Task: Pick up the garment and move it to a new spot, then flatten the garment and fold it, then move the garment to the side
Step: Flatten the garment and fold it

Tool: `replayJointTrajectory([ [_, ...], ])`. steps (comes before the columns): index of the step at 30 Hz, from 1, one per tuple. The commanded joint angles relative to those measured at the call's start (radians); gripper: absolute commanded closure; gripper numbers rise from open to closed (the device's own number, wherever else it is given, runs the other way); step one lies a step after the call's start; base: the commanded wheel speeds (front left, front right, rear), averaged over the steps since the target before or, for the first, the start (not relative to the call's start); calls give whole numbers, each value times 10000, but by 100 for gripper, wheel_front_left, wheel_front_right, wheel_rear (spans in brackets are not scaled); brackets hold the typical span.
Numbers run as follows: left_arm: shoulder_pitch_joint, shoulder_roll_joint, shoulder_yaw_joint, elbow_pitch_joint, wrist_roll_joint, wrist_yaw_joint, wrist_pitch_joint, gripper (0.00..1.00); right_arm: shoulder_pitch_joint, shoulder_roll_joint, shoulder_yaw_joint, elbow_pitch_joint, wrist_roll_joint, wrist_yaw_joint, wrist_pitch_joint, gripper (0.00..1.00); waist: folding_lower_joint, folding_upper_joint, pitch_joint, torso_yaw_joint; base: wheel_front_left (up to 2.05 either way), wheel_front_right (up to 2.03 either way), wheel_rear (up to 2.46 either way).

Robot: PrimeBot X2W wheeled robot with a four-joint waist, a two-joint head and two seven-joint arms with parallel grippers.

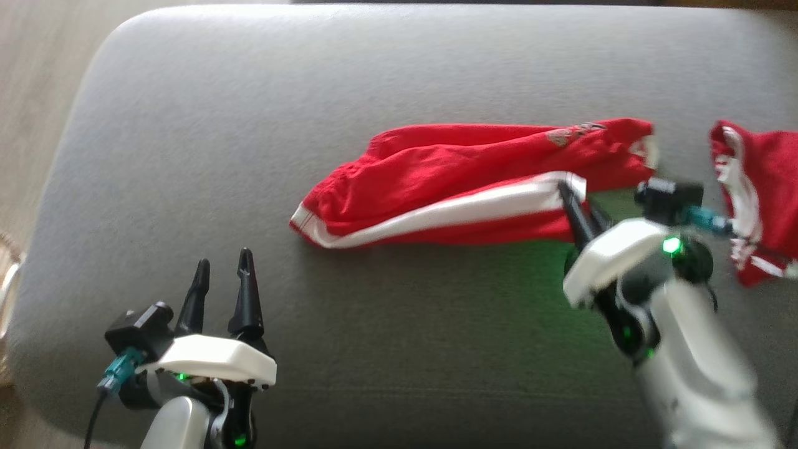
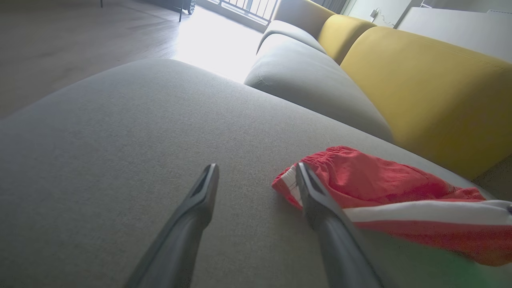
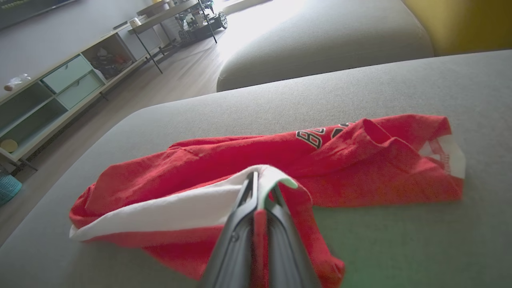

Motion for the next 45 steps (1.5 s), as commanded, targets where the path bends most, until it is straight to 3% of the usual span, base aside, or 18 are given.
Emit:
replayJointTrajectory([
  [1,-236,38,377,-273,71,-65,-122,0,281,-104,324,-774,142,-2,120,100,0,0,-272,-443,0,0,0],
  [6,-132,38,508,-216,164,-114,-122,0,1791,-410,150,-2515,327,-2,775,100,0,0,-508,-1016,0,0,0],
  [13,-11,38,585,-215,225,-112,-122,0,3481,-253,-946,-3970,-33,-2,1989,100,0,0,-643,-1465,0,0,0],
  [14,-10,38,576,-192,238,-121,-122,0,3631,-230,-1035,-4047,-140,-2,2125,78,0,0,-643,-1498,0,0,0],
  [15,-16,38,558,-161,253,-135,-122,0,3750,-201,-1134,-4114,-277,-2,2188,4,0,0,-637,-1519,0,0,0],
  [16,-26,38,532,-128,276,-148,-122,0,3850,-125,-1296,-4135,-377,-2,2228,0,0,0,-631,-1536,0,0,0],
  [22,-51,37,395,22,609,-214,-122,0,4076,296,-1725,-4490,-597,-2,2021,0,0,0,-628,-1554,0,0,0],
  [29,-39,37,120,165,1354,-413,-122,0,3857,543,-2641,-4641,-1653,-2,114,0,0,0,-658,-1487,0,0,0],
  [34,-35,37,-222,280,1845,-629,-122,0,3883,580,-2508,-4368,-1738,-2,-554,0,0,0,-574,-1476,0,0,0],
  [35,-40,37,-529,424,2150,-853,-122,0,3850,584,-2398,-4211,-1591,-2,-722,0,0,0,-501,-1501,0,0,0],
  [45,-582,304,-1652,1814,3507,-1344,-122,0,3431,588,-2227,-3810,-1497,-2,-1061,0,0,0,-100,-1866,0,0,0],
])
